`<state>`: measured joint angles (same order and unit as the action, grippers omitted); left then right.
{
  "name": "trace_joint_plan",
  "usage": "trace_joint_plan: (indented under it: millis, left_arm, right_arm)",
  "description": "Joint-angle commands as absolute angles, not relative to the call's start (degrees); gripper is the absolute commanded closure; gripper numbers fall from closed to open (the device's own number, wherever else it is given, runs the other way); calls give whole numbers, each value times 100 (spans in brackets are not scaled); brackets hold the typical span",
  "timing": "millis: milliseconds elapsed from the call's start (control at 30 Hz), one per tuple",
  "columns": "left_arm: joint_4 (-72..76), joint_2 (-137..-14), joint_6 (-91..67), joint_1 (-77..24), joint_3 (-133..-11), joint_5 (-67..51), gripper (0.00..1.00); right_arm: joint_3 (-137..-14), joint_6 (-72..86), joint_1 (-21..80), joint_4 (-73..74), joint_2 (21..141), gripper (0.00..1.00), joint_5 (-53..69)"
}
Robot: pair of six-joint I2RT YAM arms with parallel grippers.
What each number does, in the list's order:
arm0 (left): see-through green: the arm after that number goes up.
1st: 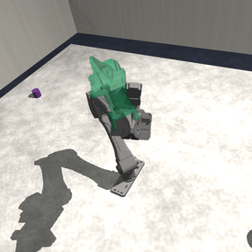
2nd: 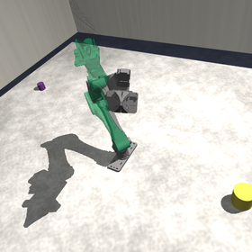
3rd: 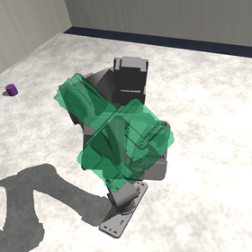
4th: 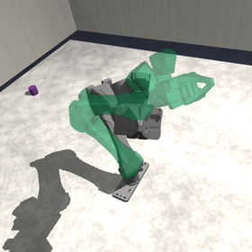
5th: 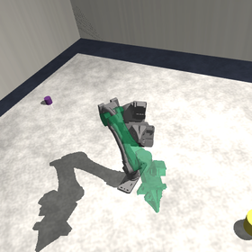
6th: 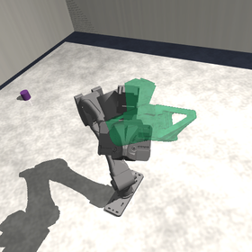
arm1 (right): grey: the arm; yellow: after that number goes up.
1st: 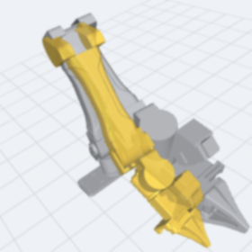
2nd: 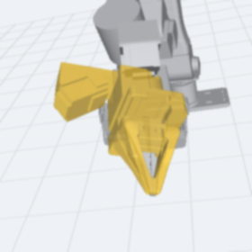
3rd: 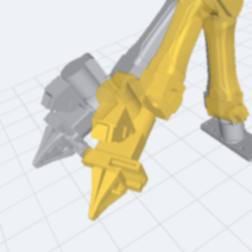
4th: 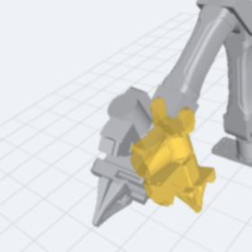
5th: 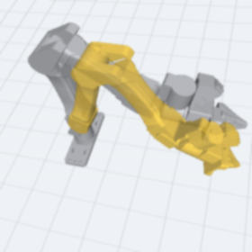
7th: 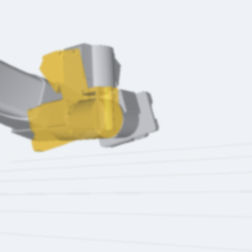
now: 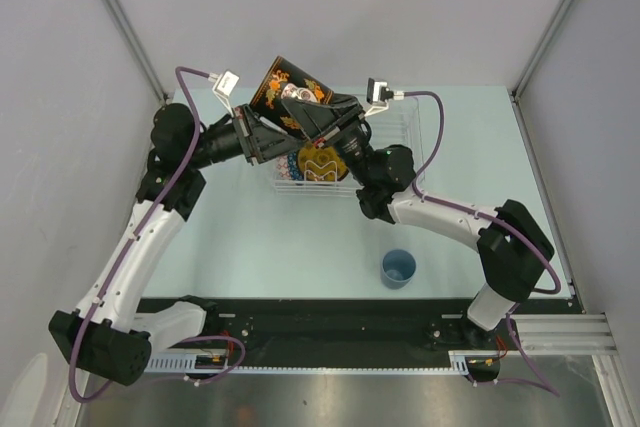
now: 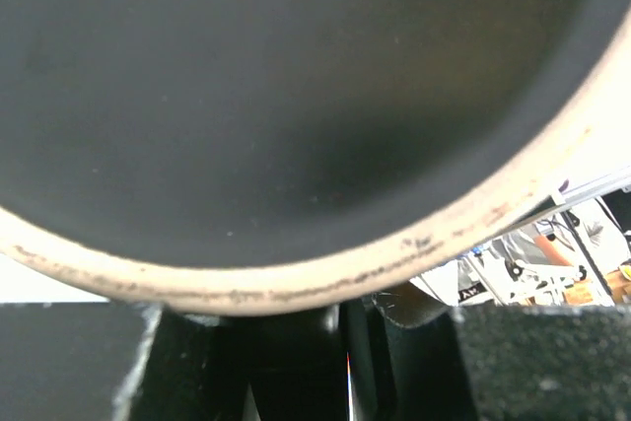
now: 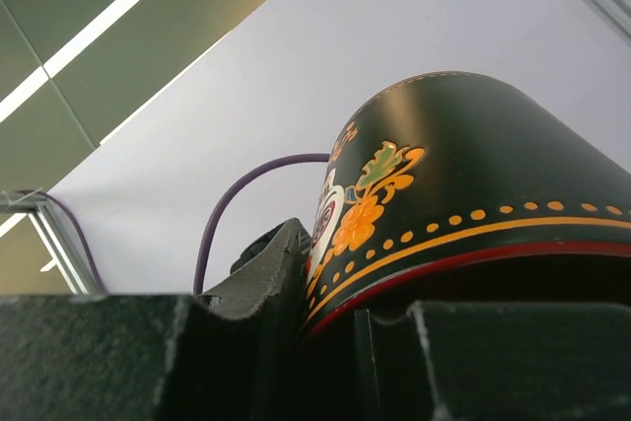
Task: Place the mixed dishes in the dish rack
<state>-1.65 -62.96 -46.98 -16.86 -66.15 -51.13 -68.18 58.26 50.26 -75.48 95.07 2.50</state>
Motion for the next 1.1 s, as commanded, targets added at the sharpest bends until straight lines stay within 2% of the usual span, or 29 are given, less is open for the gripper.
trace_joint_plan:
  millis: [0, 33, 133, 167, 200, 467, 633, 667, 833, 1000, 1067]
  left_arm:
    - [439, -6231, -4702, -1706, -6917, -5862, 93]
    - [431, -6214, -4685, -1679, -6908, -5871, 99]
    - [387, -6214, -4676, -1574, -6917, -5915, 100]
    - [317, -6214, -4650, -1521, -6960, -5906, 100]
    - [256, -6205, -4554, -1503, -6996, -5898, 100]
    - [-19, -6144, -4350, -1406, -7120, -5818, 100]
    - [272, -6135, -4552, -1371, -7067, -5827, 100]
    - [377, -6126, -4605, -1345, -7049, -5836, 100]
    - [422, -6126, -4641, -1178, -7206, -5801, 100]
    - [-377, -6266, -3983, -1160, -7813, -5678, 100]
    - [-632, -6336, -3746, -1160, -7954, -5573, 100]
  right_arm:
    - [-7040, 6169, 5212, -9114, 9528, 100, 1582]
    - [-6988, 6179, 5195, -9114, 9510, 100, 1626]
    - [-6856, 6266, 5098, -9106, 9448, 100, 1757]
    - [-6821, 6319, 5054, -9097, 9431, 86, 1793]
    - [-6786, 6380, 4941, -9036, 9422, 81, 1810]
    - [-6408, 6399, 4509, -8306, 8939, 57, 2267]
    - [-6258, 6451, 4351, -8235, 8851, 53, 2232]
    - [-6258, 6442, 4351, -8227, 8851, 47, 2285]
    - [-6100, 6320, 4219, -7657, 8535, 39, 2601]
    - [-5731, 6162, 3894, -6698, 7921, 35, 2900]
    - [-5599, 6117, 3763, -6348, 7744, 28, 3031]
